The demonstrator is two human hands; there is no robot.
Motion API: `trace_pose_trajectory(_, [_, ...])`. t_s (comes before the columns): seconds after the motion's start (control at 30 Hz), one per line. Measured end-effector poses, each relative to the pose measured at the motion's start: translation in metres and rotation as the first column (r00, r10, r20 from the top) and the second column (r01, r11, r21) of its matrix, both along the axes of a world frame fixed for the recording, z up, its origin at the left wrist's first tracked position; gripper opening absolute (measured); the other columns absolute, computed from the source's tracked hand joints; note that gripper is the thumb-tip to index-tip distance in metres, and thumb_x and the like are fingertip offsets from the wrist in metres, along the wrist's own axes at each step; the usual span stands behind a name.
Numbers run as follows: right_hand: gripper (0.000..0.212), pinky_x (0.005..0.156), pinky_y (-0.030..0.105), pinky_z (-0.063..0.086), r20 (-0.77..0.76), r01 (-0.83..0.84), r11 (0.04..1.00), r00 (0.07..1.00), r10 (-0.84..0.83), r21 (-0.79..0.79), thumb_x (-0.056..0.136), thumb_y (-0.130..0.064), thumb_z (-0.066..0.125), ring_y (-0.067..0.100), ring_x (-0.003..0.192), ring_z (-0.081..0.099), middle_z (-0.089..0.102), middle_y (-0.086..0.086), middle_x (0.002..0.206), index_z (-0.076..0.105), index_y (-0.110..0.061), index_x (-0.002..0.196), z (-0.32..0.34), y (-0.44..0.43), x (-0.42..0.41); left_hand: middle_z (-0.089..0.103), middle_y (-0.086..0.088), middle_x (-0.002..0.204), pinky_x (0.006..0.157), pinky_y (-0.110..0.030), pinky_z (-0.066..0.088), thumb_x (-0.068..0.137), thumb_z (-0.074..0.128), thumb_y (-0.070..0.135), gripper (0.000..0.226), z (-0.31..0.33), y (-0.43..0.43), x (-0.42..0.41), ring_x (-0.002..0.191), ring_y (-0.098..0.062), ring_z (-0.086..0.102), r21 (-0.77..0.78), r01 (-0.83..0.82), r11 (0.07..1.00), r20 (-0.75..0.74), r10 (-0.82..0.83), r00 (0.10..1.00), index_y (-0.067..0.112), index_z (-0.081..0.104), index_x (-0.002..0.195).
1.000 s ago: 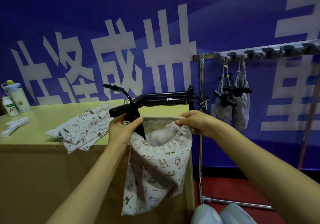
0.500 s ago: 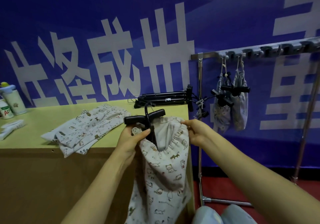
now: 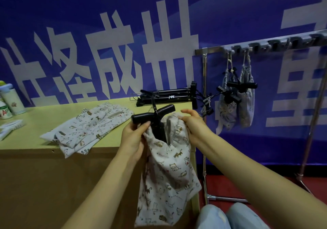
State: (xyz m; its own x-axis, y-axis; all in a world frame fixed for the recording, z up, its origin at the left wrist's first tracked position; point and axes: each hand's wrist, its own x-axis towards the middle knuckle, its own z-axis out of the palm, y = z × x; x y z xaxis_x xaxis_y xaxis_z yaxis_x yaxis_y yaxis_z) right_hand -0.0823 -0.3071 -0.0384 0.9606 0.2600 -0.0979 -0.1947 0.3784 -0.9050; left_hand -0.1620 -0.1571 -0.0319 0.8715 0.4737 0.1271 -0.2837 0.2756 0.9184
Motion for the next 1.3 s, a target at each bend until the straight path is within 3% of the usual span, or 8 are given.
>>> trace_pose_trajectory(0.23, [0.014, 0.069, 0.036, 0.051, 0.102, -0.008, 0.998, 0.995, 0.002, 0.062, 0.094, -0.008, 0.046, 0.024, 0.069, 0.063, 0.064, 0.013, 0.081, 0.06, -0.009, 0.095, 0.005, 0.01, -0.013, 0.062, -0.01, 0.081, 0.088, -0.034, 0.048, 0.083, 0.057, -0.009, 0.014, 0.014, -0.008, 0.002, 0.078, -0.021, 0.06, 0.024, 0.024, 0.999, 0.004, -0.024, 1.0, 0.005, 0.06, 0.083])
trace_pose_trajectory(0.33, [0.051, 0.088, 0.041, 0.052, 0.135, -0.071, 0.997, 0.988, 0.072, -0.009, 0.072, -0.041, 0.071, 0.029, 0.091, 0.067, 0.07, 0.014, 0.098, 0.061, -0.004, 0.106, 0.003, 0.02, -0.018, 0.065, -0.01, 0.081, 0.085, -0.032, 0.05, 0.086, 0.055, -0.007, 0.014, 0.014, -0.017, 0.003, 0.078, -0.02, 0.063, 0.034, 0.105, 0.994, 0.044, -0.107, 0.993, 0.005, 0.062, 0.084])
trace_pose_trajectory(0.43, [0.036, 0.08, 0.037, 0.056, 0.204, -0.063, 0.998, 0.977, 0.065, -0.014, 0.075, -0.032, 0.078, 0.028, 0.083, 0.069, 0.07, 0.014, 0.089, 0.061, -0.003, 0.09, 0.001, 0.026, -0.023, 0.073, -0.006, 0.077, 0.073, -0.024, 0.057, 0.09, 0.05, -0.002, 0.018, 0.012, -0.023, 0.003, 0.075, -0.016, 0.07, 0.074, 0.133, 0.988, 0.062, -0.137, 0.989, 0.006, 0.066, 0.086])
trace_pose_trajectory(0.57, [0.079, 0.086, 0.038, 0.055, 0.178, 0.036, 0.999, 0.983, -0.04, 0.027, 0.063, -0.035, 0.086, 0.027, 0.094, 0.067, 0.065, 0.015, 0.107, 0.045, -0.007, 0.125, 0.001, 0.033, -0.023, 0.073, -0.007, 0.079, 0.072, -0.022, 0.056, 0.095, 0.044, 0.004, 0.022, 0.014, -0.028, 0.003, 0.077, -0.014, 0.07, 0.026, 0.123, 0.992, 0.069, -0.125, 0.99, 0.006, 0.064, 0.087])
trace_pose_trajectory(0.73, [0.06, 0.089, 0.041, 0.054, 0.088, 0.012, 0.989, 0.996, -0.025, 0.149, 0.072, -0.019, 0.081, 0.029, 0.093, 0.067, 0.065, 0.019, 0.108, 0.048, -0.008, 0.122, -0.001, 0.033, -0.02, 0.072, -0.005, 0.083, 0.066, -0.017, 0.055, 0.096, 0.044, 0.005, 0.022, 0.017, -0.022, 0.001, 0.076, -0.009, 0.071, 0.043, 0.125, 0.991, 0.086, -0.128, 0.988, 0.008, 0.065, 0.091])
trace_pose_trajectory(0.9, [0.011, 0.062, 0.029, 0.056, 0.097, -0.084, 0.963, 0.993, 0.061, 0.257, 0.081, -0.007, 0.069, 0.021, 0.061, 0.069, 0.07, 0.009, 0.067, 0.062, -0.002, 0.088, 0.005, 0.025, -0.029, 0.071, -0.002, 0.07, 0.058, -0.018, 0.055, 0.089, 0.054, 0.0, 0.018, 0.019, -0.025, 0.002, 0.065, -0.01, 0.069, 0.037, -0.054, 0.998, 0.075, 0.051, 0.996, 0.009, 0.067, 0.082])
trace_pose_trajectory(1.03, [0.021, 0.05, 0.024, 0.052, 0.049, 0.006, 0.959, 0.999, -0.021, 0.284, 0.082, -0.011, 0.07, 0.017, 0.063, 0.063, 0.064, 0.007, 0.075, 0.051, -0.007, 0.092, 0.008, 0.009, -0.03, 0.069, -0.003, 0.081, 0.058, -0.021, 0.053, 0.09, 0.056, 0.007, 0.014, 0.026, -0.014, 0.005, 0.074, -0.014, 0.066, 0.038, -0.118, 0.992, 0.032, 0.117, 0.993, 0.012, 0.067, 0.082])
trace_pose_trajectory(1.3, [0.027, 0.079, 0.033, 0.054, 0.305, -0.023, 0.999, 0.952, 0.008, 0.047, 0.079, -0.019, 0.074, 0.023, 0.092, 0.07, 0.073, 0.01, 0.094, 0.068, -0.005, 0.101, -0.004, -0.019, -0.035, 0.066, -0.004, 0.083, 0.07, -0.026, 0.051, 0.097, 0.044, 0.009, 0.02, 0.048, -0.015, 0.014, 0.075, -0.015, 0.062, 0.127, -0.051, 0.991, 0.049, 0.045, 0.998, 0.011, 0.061, 0.084])
